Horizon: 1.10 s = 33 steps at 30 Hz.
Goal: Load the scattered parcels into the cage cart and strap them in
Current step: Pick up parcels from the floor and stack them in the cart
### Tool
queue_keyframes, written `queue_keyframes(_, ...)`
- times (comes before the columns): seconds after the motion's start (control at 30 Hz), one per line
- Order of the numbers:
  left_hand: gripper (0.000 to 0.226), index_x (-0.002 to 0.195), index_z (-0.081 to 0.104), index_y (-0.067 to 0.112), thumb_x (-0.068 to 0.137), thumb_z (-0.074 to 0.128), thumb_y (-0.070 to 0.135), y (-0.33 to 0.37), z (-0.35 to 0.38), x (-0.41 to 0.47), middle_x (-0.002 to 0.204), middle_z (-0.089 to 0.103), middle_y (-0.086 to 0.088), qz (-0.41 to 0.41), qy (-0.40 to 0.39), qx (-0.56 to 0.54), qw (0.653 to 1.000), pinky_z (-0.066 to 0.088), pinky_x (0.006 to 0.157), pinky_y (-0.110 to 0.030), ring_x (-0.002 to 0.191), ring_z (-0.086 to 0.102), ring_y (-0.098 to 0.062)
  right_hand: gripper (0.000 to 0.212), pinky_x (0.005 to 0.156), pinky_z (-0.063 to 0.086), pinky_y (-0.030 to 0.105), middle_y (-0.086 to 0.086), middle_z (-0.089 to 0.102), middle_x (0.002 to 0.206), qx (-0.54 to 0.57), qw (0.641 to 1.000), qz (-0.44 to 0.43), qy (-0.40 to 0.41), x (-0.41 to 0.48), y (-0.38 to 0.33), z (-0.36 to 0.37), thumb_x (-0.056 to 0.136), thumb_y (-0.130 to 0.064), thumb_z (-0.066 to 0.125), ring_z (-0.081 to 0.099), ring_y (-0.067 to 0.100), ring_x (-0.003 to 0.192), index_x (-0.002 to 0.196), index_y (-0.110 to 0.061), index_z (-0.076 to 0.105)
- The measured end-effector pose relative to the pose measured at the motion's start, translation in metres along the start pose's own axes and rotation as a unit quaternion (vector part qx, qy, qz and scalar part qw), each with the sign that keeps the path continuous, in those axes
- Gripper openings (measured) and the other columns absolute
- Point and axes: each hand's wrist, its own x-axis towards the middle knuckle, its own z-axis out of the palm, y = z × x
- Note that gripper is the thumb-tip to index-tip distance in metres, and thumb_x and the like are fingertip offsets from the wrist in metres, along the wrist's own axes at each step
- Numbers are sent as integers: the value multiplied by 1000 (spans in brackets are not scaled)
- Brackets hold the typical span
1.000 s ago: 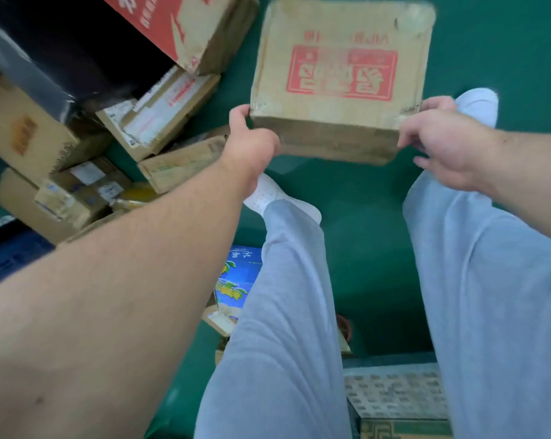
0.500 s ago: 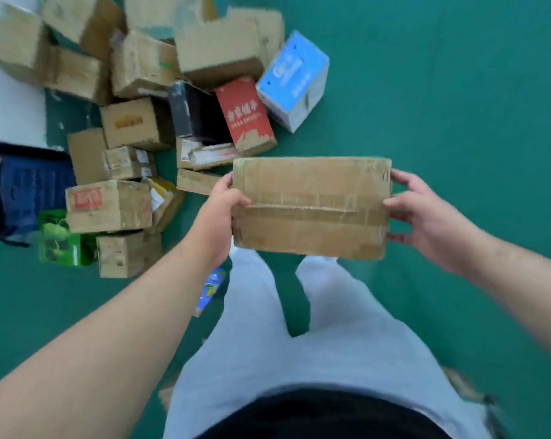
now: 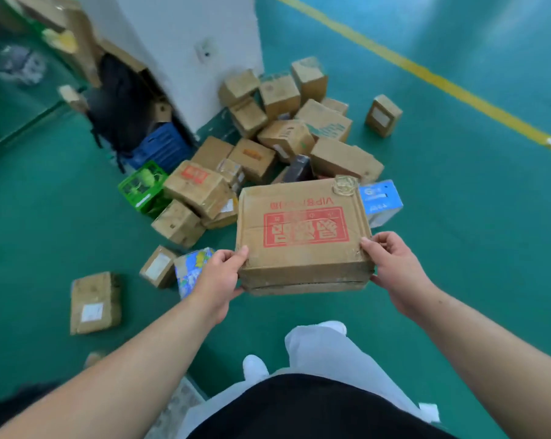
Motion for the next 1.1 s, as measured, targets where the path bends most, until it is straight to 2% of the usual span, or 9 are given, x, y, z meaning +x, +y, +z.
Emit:
queue_keyframes(0.2,29,110,59,9,102,62,37,-68,-94,-70,102,70,-2,-19,119,-106,987,55,90,-45,87,64,-16,20,85,55,58,7,67,85,-111,990,-29,-80,-48,14,90,90,-46,62,57,22,78,84,-28,58)
queue_keyframes(0.3,29,106,58,9,101,62,37,-112,-127,-103,103,68,-7,-33,194,-167,966,55,89,-46,89,63,-21,21,68,50,47,14,68,90,-190,967,-67,-157,-68,14,129,97,-41,60,55,22,71,86,-24,57)
queue_keyframes(0.4,31,101,59,11,98,66,41,-159,-141,-138,107,71,-12,-41,268,-237,933,53,92,-49,97,65,-29,22,62,42,36,13,68,87,-255,930,-106,-245,-84,11,158,101,-36,58,52,21,67,87,-20,56)
queue_keyframes(0.53,36,96,63,17,88,72,51,-224,-127,-199,98,74,-7,-47,388,-338,856,54,94,-50,101,69,-30,21,61,42,36,9,67,82,-331,857,-138,-371,-105,13,191,101,-35,59,53,21,66,89,-18,58)
queue_keyframes(0.67,27,88,57,18,96,69,42,-272,-89,-267,87,67,-2,-66,468,-447,760,44,80,-38,88,61,-20,21,59,38,32,1,57,67,-374,786,-157,-467,-145,37,220,99,-29,63,45,18,60,82,-18,57)
queue_keyframes(0.83,33,104,56,19,96,66,48,-337,-58,-340,111,64,0,-60,504,-560,654,47,93,-54,108,59,-23,22,64,36,32,-5,59,67,-403,706,-192,-550,-227,73,229,100,-27,62,46,18,65,79,-21,57)
queue_keyframes(0.93,30,106,53,18,98,64,45,-376,-45,-383,118,63,-5,-27,512,-618,596,52,81,-51,112,59,-28,19,68,45,43,-10,64,72,-418,665,-194,-587,-286,98,230,101,-28,60,52,18,73,82,-26,58)
queue_keyframes(1.0,27,102,51,20,99,64,43,-394,-41,-403,117,63,-7,-19,518,-631,577,52,77,-48,104,59,-27,13,70,53,48,-4,68,87,-415,658,-188,-599,-315,111,231,102,-27,60,56,20,78,89,-22,59)
queue_keyframes(1.1,21,107,55,33,97,65,48,-440,-40,-440,126,62,0,-7,543,-629,557,49,88,-53,110,56,-23,13,69,52,43,4,68,98,-422,642,-169,-618,-372,150,230,103,-29,58,60,20,80,97,-17,59)
